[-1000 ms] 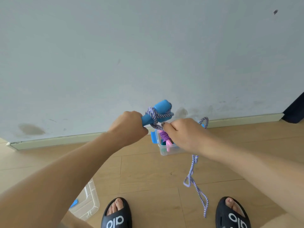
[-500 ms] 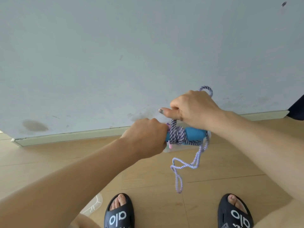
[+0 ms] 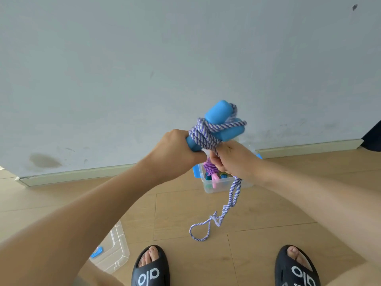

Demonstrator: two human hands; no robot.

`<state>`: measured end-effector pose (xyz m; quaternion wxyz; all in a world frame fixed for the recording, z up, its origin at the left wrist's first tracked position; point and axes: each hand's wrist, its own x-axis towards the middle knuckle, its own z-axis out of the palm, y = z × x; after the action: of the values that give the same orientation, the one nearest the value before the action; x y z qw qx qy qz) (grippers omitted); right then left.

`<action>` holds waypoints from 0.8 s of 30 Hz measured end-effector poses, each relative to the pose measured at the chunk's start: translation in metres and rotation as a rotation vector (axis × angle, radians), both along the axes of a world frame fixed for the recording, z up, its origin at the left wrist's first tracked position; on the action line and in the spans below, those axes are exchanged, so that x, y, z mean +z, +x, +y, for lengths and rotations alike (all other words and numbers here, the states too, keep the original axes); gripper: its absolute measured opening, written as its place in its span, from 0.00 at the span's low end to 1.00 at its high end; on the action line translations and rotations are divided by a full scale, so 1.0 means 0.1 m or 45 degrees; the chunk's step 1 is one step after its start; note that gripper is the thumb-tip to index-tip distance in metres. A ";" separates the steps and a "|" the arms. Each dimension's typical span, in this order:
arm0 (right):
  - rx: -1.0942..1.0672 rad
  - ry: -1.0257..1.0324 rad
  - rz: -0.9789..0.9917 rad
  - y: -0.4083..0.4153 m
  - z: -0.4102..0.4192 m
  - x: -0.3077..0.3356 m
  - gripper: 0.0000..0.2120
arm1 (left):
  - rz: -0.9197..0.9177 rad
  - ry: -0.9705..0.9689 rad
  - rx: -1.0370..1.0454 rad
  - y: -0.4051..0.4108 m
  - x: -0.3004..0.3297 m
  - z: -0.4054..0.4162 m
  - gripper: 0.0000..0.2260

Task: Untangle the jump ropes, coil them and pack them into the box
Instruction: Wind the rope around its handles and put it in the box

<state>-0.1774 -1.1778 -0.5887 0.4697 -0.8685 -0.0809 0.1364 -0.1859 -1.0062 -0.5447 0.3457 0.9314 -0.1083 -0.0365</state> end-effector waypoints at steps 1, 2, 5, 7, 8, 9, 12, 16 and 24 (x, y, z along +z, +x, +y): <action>-0.031 0.023 -0.033 -0.03 0.05 0.01 0.24 | 0.065 -0.020 0.073 0.03 -0.01 0.01 0.16; -0.043 0.022 -0.072 -0.05 0.07 0.01 0.26 | 0.132 -0.059 0.130 0.06 -0.03 0.03 0.15; 0.019 -0.190 -0.228 -0.08 0.00 -0.02 0.23 | 0.295 -0.254 0.226 0.14 -0.09 0.06 0.11; 0.083 -0.404 -0.334 -0.07 -0.04 -0.04 0.18 | 0.350 -0.344 0.232 0.16 -0.12 0.07 0.09; 0.083 -0.414 -0.326 -0.05 -0.06 -0.05 0.17 | 0.366 -0.365 0.211 0.17 -0.13 0.07 0.10; 0.090 -0.368 -0.292 -0.05 -0.08 -0.05 0.16 | 0.384 -0.386 0.183 0.17 -0.13 0.07 0.11; 0.179 -0.312 -0.173 -0.09 -0.09 -0.07 0.08 | 0.413 -0.487 0.139 0.16 -0.11 0.09 0.15; 0.192 -0.140 0.007 -0.15 -0.08 -0.11 0.07 | 0.399 -0.564 0.204 0.20 -0.09 0.15 0.15; 0.034 0.101 0.291 -0.09 -0.15 -0.20 0.19 | 0.197 -0.530 0.398 0.32 -0.15 0.22 0.10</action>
<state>-0.1861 -1.1924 -0.6087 0.5079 -0.8269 -0.0438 0.2373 -0.1543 -0.9844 -0.5600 0.5383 0.8402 0.0583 -0.0308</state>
